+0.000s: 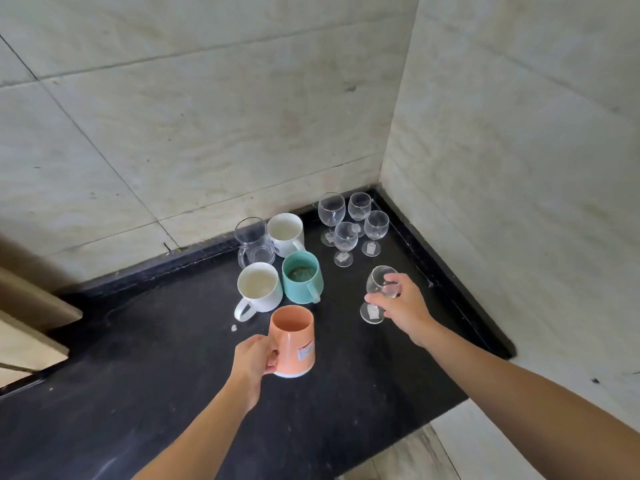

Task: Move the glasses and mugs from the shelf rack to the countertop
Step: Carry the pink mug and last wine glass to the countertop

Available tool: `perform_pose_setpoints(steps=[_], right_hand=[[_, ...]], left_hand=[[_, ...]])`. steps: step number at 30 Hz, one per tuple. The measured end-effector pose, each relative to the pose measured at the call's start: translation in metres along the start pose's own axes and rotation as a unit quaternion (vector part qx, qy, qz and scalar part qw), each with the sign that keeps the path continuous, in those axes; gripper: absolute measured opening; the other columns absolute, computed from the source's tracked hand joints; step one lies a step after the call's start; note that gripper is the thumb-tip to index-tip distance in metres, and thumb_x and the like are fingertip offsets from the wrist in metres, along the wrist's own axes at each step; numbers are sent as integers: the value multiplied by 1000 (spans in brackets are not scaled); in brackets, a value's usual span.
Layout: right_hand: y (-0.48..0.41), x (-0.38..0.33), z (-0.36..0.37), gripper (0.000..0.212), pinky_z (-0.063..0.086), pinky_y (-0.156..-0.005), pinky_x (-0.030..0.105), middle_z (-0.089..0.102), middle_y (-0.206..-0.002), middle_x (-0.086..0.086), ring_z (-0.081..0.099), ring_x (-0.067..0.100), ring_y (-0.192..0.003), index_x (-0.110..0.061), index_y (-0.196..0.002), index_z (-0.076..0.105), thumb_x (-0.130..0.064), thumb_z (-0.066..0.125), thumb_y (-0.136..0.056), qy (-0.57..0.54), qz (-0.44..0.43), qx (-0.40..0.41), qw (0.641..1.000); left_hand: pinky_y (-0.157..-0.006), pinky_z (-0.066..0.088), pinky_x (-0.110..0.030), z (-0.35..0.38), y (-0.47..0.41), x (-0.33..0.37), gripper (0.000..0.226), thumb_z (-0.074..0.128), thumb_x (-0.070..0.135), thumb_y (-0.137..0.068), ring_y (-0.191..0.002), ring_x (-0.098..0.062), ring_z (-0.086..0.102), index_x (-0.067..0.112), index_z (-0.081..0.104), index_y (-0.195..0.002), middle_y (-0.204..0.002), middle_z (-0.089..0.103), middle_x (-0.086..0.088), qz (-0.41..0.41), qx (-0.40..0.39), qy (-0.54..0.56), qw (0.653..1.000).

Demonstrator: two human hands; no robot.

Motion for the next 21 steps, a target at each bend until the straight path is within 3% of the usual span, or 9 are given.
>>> perform_pose_setpoints(steps=[3,8,13,19,21], right_hand=[[-31,-12,9,59,50,-77,28,59,-116,1,60,18,-104,-30,-120,51,-27,85,-70,21,-5,13,1000],[-70,-19,33,68,53,-95,48,59,-112,-4,62,21,-107,-25,-131,51,-21,84,-72,33,10,1,999],[-90,-22,51,73,53,-95,50,58,-119,-3,61,22,-110,-24,-133,50,-18,85,-69,45,17,-4,999],[-99,-21,61,74,52,-96,51,57,-123,1,59,24,-113,-21,-136,48,-14,83,-71,48,15,3,999],[-99,-20,63,75,56,-90,46,57,-124,3,60,23,-110,-22,-137,46,-13,83,-72,46,16,3,999]], left_hand=[[-65,46,-37,-2,-26,8,18,48,-4,-81,-56,-24,47,4,51,-65,-43,50,1,6,-14,1,1000],[-62,39,-36,-13,-61,15,24,49,-8,-76,-60,-24,44,7,50,-57,-48,50,-2,16,-34,-17,999],[-61,36,-33,-30,-76,18,21,59,-4,-80,-62,-21,42,4,52,-62,-61,49,-12,57,-46,-67,995],[-52,30,-26,-47,-86,15,20,61,-6,-75,-54,-14,37,6,54,-60,-52,47,0,68,-39,-95,992],[-52,31,-25,-51,-87,11,20,65,-2,-76,-53,-14,38,6,56,-60,-53,49,0,72,-36,-113,990]])
Point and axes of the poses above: each hand's wrist, its own y-axis away from the middle knuckle, its own z-axis out of the palm, x = y × z, the point moved 5 cm from there along -y, towards the middle knuckle
